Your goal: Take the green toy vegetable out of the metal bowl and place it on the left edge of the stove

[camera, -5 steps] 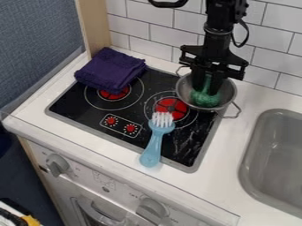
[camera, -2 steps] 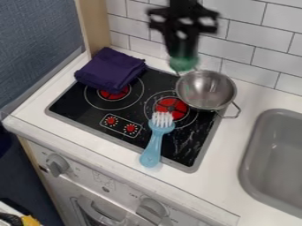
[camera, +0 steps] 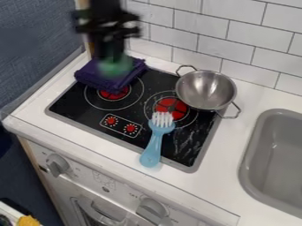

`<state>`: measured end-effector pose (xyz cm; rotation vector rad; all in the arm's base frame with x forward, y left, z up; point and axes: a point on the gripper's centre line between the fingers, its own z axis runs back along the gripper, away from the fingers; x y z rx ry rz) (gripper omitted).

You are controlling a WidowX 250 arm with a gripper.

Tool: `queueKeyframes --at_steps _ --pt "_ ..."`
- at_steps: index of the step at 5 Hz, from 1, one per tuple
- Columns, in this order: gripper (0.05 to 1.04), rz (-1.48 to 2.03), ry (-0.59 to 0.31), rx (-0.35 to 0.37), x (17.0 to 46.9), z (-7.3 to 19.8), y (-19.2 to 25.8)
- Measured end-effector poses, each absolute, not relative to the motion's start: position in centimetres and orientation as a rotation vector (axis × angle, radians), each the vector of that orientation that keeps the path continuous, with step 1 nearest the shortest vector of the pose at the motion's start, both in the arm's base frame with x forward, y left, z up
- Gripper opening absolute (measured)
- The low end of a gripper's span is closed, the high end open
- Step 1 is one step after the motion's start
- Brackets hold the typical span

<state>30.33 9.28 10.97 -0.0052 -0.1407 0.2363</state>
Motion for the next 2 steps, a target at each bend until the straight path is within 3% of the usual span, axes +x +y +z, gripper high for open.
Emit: queueKeyframes --at_steps 2 --pt "0.338 0.253 -0.166 0.111 28.1 8.0 13.3"
